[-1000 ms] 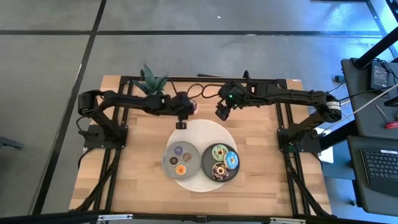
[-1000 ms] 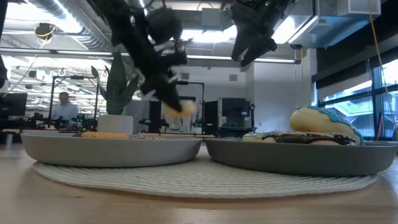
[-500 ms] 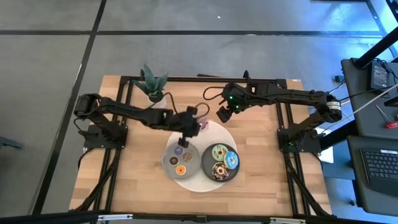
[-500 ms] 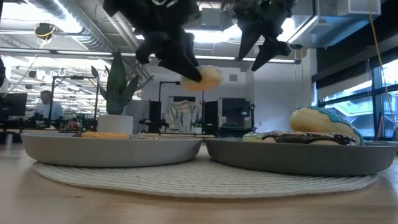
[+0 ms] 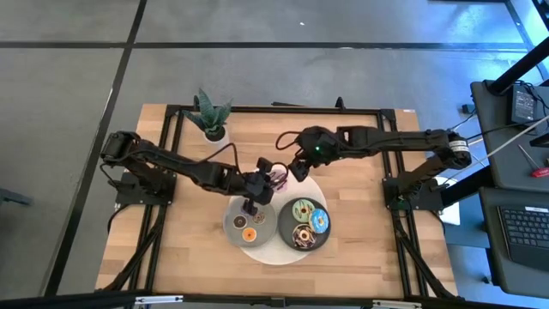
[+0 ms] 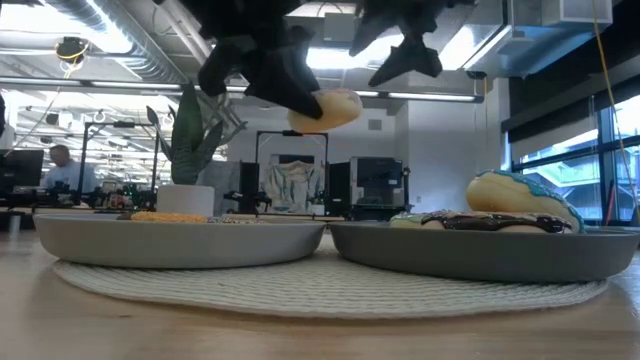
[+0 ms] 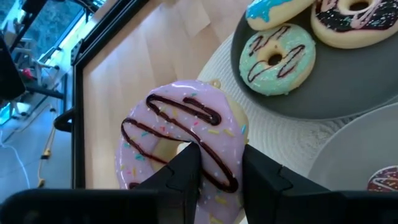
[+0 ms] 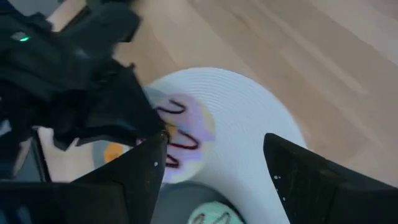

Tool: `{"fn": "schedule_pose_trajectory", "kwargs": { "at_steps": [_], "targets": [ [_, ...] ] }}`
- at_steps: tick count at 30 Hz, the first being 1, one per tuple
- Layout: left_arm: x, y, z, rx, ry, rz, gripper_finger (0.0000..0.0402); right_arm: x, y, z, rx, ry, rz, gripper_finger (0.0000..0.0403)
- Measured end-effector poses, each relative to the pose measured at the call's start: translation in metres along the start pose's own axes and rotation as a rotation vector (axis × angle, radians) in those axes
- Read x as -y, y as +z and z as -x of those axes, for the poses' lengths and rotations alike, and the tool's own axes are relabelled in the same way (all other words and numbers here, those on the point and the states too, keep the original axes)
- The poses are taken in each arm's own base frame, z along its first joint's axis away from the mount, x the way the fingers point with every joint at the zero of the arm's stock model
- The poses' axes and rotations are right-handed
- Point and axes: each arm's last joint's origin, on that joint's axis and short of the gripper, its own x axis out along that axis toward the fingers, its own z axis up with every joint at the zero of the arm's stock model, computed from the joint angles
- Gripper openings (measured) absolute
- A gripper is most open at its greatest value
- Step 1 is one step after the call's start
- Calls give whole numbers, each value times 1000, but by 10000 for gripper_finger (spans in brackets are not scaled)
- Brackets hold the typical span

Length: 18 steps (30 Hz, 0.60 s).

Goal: Pick & Place donuts
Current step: Put the large purple donut on the dark gray plate

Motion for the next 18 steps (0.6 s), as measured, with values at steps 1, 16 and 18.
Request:
{"fn": "schedule_pose_trajectory", "kwargs": {
  "at_steps": [1, 16, 18],
  "targets": [
    [1, 0, 0, 0, 2, -1, 91, -2, -1, -1, -1, 5, -4, 269],
    [3, 2, 1, -2, 3, 11, 89, -16, -24, -57, -102, -72, -106, 268],
    [4, 1, 1, -3, 2, 10, 89, -16, -26, -61, -111, -77, -113, 268]
  ]
}}
